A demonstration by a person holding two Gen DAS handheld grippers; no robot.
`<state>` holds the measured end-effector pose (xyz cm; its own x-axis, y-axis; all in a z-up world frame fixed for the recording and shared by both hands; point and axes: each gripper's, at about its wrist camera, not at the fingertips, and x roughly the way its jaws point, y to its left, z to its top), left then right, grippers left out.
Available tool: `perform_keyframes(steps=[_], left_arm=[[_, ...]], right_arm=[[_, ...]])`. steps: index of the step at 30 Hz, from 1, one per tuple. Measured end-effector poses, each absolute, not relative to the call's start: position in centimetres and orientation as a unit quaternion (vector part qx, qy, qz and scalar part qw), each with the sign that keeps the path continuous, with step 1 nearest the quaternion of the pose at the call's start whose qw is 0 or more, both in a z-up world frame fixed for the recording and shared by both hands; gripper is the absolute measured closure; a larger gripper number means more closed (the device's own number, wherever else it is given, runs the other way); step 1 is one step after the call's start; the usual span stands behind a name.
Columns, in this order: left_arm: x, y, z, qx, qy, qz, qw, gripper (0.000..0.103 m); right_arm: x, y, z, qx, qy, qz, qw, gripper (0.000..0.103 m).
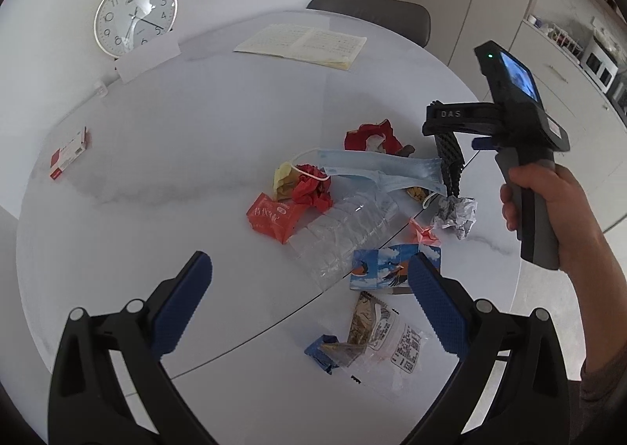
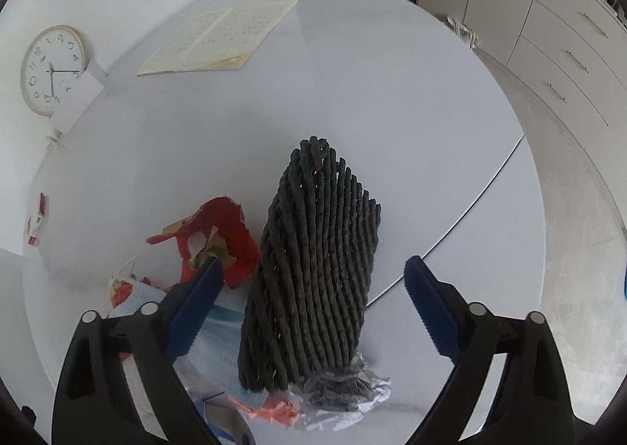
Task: Collect trash
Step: 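Close the right gripper on the black mesh scrubber and lift it, then carry the scrubber toward the bin with the right gripper while the left gripper grasps the blue mask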
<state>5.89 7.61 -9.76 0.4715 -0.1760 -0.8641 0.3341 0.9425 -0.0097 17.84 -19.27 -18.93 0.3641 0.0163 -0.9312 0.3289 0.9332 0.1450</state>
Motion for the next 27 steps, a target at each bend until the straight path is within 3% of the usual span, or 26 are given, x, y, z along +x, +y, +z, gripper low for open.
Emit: perform_keyframes(steps=[1, 3, 4, 6, 7, 22, 27], left_arm=[[6.2, 7.4, -10.0, 0.087, 0.492, -0.154, 0.853, 0.007], [7.1, 7.0, -10.7, 0.097, 0.493, -0.169, 0.848, 0.007], [7.5, 6.8, -11.0, 0.101, 0.494, -0.177, 0.845, 0.007], [8.1, 6.3, -11.9, 0.115, 0.493, -0.191, 0.841, 0.007], [8.4, 6.0, -12.4, 0.126, 0.492, -0.201, 0.838, 0.007], [10.7, 1.7, -15.1, 0.173, 0.482, -0.284, 0.811, 0.007], [10.7, -2.2, -15.0, 0.212, 0.445, -0.322, 0.809, 0.008]], right_arm=[[18.0, -19.3, -19.3, 0.155, 0.560, -0.100, 0.808, 0.025], [18.2, -19.4, -19.8, 0.159, 0.565, -0.103, 0.803, 0.052], [18.2, -19.7, -19.9, 0.165, 0.566, -0.099, 0.802, 0.056], [17.8, -20.1, -20.0, 0.175, 0.565, -0.090, 0.802, 0.084], [17.5, -20.3, -19.9, 0.180, 0.562, -0.086, 0.803, 0.086], [10.0, -25.4, -11.7, 0.257, 0.445, -0.039, 0.857, 0.087], [5.6, -27.0, -10.9, 0.261, 0.446, -0.063, 0.853, 0.087]])
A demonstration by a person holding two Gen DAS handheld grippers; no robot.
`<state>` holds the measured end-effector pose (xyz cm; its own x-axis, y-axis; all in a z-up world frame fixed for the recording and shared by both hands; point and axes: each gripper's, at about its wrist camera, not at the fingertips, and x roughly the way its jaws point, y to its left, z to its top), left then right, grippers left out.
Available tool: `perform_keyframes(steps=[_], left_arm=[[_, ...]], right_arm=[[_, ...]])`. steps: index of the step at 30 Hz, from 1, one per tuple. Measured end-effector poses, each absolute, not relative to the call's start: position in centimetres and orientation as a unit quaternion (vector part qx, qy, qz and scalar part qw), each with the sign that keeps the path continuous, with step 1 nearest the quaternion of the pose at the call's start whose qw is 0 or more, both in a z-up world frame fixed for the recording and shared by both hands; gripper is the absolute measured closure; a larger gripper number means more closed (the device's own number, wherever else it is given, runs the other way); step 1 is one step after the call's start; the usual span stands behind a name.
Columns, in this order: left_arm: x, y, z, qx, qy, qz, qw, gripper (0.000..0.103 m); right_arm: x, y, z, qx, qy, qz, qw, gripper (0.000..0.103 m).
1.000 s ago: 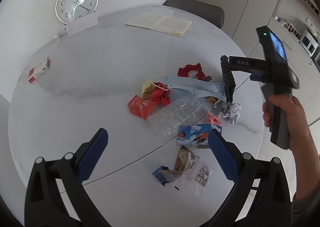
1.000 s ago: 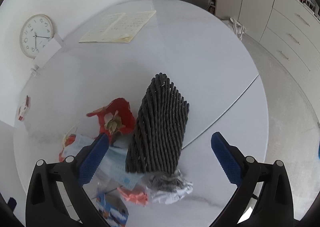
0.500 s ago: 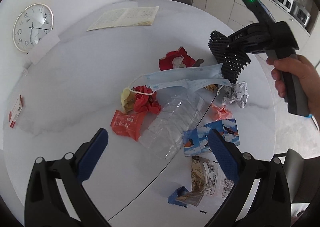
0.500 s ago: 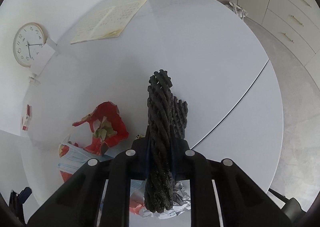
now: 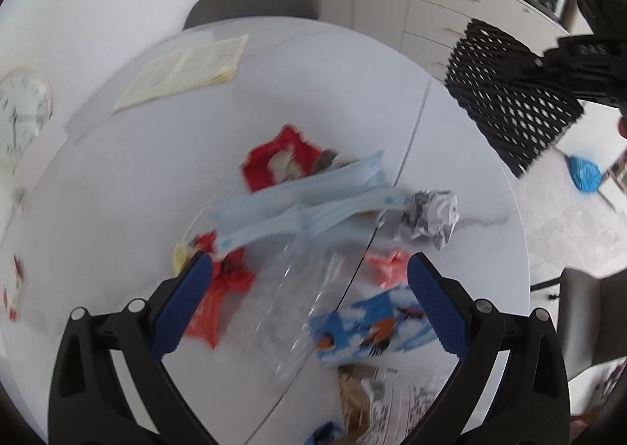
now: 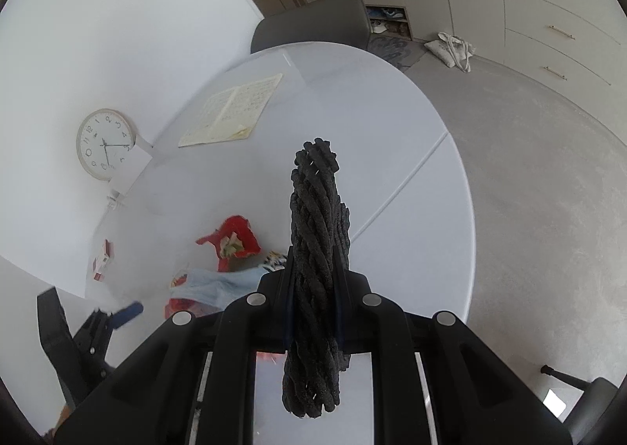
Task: Collect trash
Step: 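Carry the scrubber toward the bin with the right gripper while the left gripper grasps the blue mask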
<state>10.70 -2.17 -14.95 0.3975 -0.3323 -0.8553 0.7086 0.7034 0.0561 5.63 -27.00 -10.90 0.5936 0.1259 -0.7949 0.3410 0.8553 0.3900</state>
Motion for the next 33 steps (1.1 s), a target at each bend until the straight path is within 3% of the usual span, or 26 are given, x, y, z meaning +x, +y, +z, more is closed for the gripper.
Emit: perform_keyframes(steps=[3, 9, 12, 14, 16, 24, 33], left_arm=[[10.4, -5.4, -15.6, 0.277, 0.412, -0.358, 0.791, 0.012], [10.7, -10.0, -18.1, 0.385, 0.389, -0.414, 0.727, 0.031], [11.5, -11.4, -19.4, 0.412, 0.400, -0.424, 0.700, 0.058], [12.3, -11.8, -19.8, 0.407, 0.417, -0.432, 0.688, 0.082], [13.0, -11.9, -19.6, 0.392, 0.429, -0.441, 0.684, 0.093], [14.9, -10.3, -16.6, 0.311, 0.435, -0.450, 0.715, 0.100], [16.6, -4.7, -8.1, 0.129, 0.423, -0.424, 0.791, 0.100]], right_arm=[[2.4, -27.7, -11.2, 0.262, 0.460, -0.081, 0.845, 0.087], [-2.7, -28.8, -12.0, 0.283, 0.464, -0.108, 0.832, 0.085], [-4.6, -29.2, -12.6, 0.296, 0.463, -0.118, 0.827, 0.085], [-5.8, -29.3, -13.0, 0.303, 0.464, -0.124, 0.823, 0.085], [-7.0, -29.6, -13.3, 0.310, 0.465, -0.127, 0.820, 0.085], [-10.5, -30.5, -14.3, 0.329, 0.468, -0.131, 0.810, 0.085], [-12.7, -30.1, -13.1, 0.308, 0.462, -0.120, 0.823, 0.085]])
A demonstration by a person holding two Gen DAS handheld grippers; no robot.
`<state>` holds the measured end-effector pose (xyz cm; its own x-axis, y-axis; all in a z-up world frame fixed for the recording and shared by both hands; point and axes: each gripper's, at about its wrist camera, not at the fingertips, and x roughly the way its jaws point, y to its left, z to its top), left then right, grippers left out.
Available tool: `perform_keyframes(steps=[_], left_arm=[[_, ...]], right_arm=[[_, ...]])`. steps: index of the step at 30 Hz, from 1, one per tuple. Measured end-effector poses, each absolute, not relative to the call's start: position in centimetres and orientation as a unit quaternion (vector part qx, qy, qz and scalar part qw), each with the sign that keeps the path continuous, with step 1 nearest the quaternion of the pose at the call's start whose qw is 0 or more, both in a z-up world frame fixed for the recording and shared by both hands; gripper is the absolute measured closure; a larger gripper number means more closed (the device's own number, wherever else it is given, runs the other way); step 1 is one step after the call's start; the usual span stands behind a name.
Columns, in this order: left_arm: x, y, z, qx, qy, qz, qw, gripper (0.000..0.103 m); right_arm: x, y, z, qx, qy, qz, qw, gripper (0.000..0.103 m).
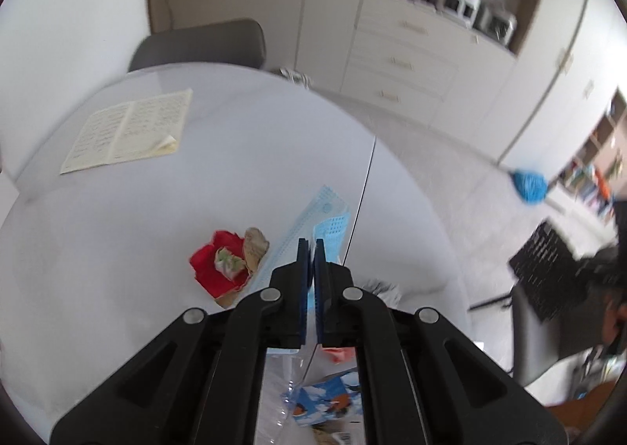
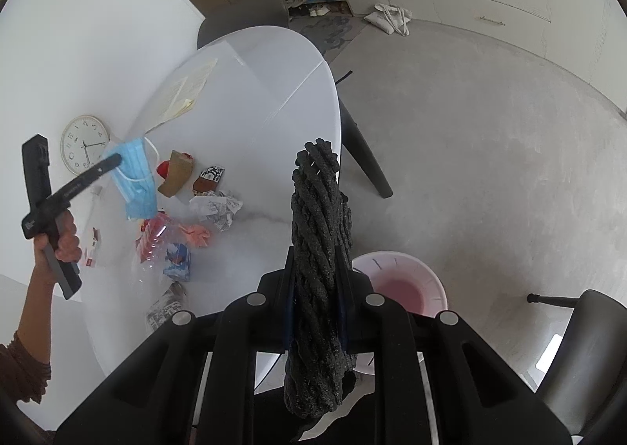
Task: Collect trash
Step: 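Carry the scrubber toward the bin with the right gripper while the left gripper grasps the blue mask, then open the right gripper over the white bin while the left gripper drops the mask into it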
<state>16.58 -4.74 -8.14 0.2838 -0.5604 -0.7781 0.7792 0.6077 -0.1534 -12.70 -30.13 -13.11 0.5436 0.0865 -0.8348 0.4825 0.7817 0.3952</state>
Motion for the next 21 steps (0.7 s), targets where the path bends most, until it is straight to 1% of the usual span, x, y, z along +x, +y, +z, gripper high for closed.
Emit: perform_keyframes(steps=[3, 7, 13, 18, 19, 20, 21], left_arm=[[16.1, -3.1, -5.3, 0.090, 0.405, -0.414, 0.810, 0.100], [14.9, -1.4, -2.6, 0.055, 0.389, -0.398, 0.829, 0.100], [11.6, -0.3, -0.6, 0.040, 0.382, -0.372, 0.845, 0.100], [8.4, -0.3, -0.9, 0.031, 0.403, -0.367, 0.838, 0.100], [7.7, -0.4, -1.0, 0.027, 0.409, -0.367, 0.835, 0.100], [7.0, -0.6, -1.3, 0.023, 0.415, -0.367, 0.832, 0.100], [6.4, -0.7, -1.5, 0.022, 0.419, -0.369, 0.829, 0.100]], right_arm=[[-13.2, -29.5, -13.9, 0.295, 0.473, -0.119, 0.822, 0.085], [-13.5, -28.3, -17.2, 0.279, 0.499, -0.116, 0.812, 0.085], [-13.2, -26.6, -25.9, 0.268, 0.548, -0.106, 0.785, 0.085], [-12.2, -26.2, -34.1, 0.267, 0.588, -0.107, 0.756, 0.084], [-12.0, -26.2, -35.4, 0.266, 0.595, -0.108, 0.751, 0.082], [-11.7, -26.1, -36.6, 0.265, 0.603, -0.106, 0.745, 0.074], [-11.5, -26.1, -37.5, 0.267, 0.608, -0.103, 0.741, 0.058]])
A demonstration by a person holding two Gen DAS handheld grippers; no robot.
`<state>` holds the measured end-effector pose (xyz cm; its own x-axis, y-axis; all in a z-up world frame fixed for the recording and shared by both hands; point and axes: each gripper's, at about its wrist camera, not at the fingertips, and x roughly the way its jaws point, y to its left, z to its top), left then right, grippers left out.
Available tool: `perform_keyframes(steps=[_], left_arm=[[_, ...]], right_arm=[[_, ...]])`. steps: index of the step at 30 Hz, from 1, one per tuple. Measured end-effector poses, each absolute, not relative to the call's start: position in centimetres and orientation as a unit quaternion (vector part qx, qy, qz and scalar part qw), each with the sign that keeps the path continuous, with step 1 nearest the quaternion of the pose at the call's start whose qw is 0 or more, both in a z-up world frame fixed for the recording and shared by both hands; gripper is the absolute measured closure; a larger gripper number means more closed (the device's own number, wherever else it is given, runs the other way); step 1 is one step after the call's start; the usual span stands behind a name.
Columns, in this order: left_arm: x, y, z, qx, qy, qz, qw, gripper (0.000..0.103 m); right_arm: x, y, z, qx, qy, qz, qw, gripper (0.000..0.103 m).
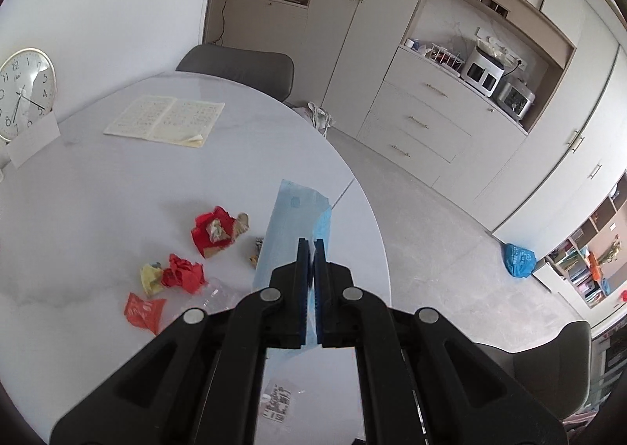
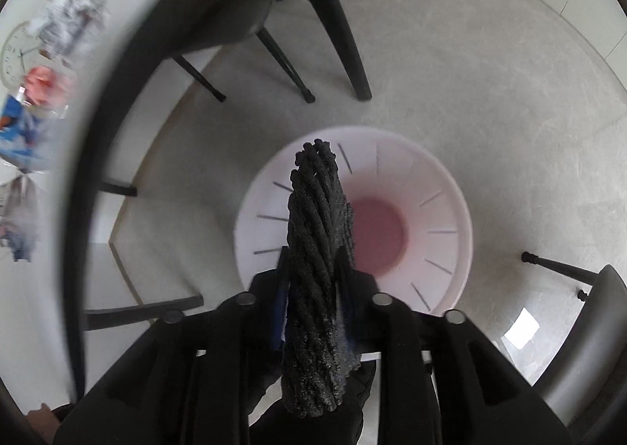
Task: Collect trash
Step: 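Open the right gripper over the white bin while the left gripper drops the mask into it, then grasp the clear printed snack bag with the left gripper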
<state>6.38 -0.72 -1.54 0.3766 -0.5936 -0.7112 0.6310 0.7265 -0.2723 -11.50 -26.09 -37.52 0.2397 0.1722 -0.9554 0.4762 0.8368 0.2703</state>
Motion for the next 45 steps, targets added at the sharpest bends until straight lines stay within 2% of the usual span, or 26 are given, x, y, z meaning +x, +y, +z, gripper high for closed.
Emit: perform_keyframes(steps=[2, 6, 11, 15, 22, 27, 36, 37, 38, 40, 41, 45], left_arm=[[5.3, -1.4, -1.9, 0.019, 0.425, -0.374, 0.824, 0.100], [3.2, -3.0, -2.1, 0.025, 0.431, -0.389, 0.814, 0.100], [0.6, -6.0, -2.7, 0.033, 0.439, -0.421, 0.793, 0.100], [-2.2, -9.1, -3.3, 0.036, 0.449, -0.461, 0.764, 0.100], [-7.8, -15.8, -6.4, 0.071, 0.477, -0.509, 0.712, 0.100], [-10.1, -19.4, -11.3, 0.114, 0.497, -0.502, 0.698, 0.100], [-11.3, -22.6, -21.7, 0.179, 0.549, -0.444, 0.685, 0.100], [-11.3, -22.8, -22.4, 0.180, 0.556, -0.439, 0.682, 0.096], [-11.3, -22.8, -23.1, 0.180, 0.563, -0.434, 0.680, 0.078], [-11.4, -22.7, -23.5, 0.182, 0.560, -0.420, 0.691, 0.050], [-11.5, -22.6, -23.4, 0.183, 0.552, -0.416, 0.699, 0.044], [-11.4, -22.2, -22.5, 0.182, 0.550, -0.415, 0.702, 0.040]], right_arm=[[-11.2, -25.9, -39.1, 0.264, 0.619, -0.099, 0.733, 0.039], [-11.4, -26.1, -39.6, 0.289, 0.619, -0.075, 0.726, 0.025], [-14.0, -28.1, -35.7, 0.303, 0.589, -0.092, 0.744, 0.022], [-17.0, -30.3, -30.8, 0.290, 0.560, -0.137, 0.764, 0.014], [-22.2, -34.7, -23.7, 0.283, 0.514, -0.189, 0.787, 0.013], [-23.9, -37.9, -20.9, 0.289, 0.493, -0.201, 0.796, 0.012], [-23.4, -38.7, -20.7, 0.282, 0.495, -0.186, 0.800, 0.012], [-23.5, -38.7, -20.9, 0.284, 0.496, -0.185, 0.799, 0.012], [-23.5, -38.8, -20.9, 0.286, 0.498, -0.182, 0.798, 0.012], [-23.5, -38.7, -21.1, 0.289, 0.499, -0.178, 0.797, 0.012], [-23.5, -38.7, -21.1, 0.288, 0.500, -0.177, 0.797, 0.012], [-23.6, -38.5, -20.7, 0.284, 0.499, -0.175, 0.800, 0.012]])
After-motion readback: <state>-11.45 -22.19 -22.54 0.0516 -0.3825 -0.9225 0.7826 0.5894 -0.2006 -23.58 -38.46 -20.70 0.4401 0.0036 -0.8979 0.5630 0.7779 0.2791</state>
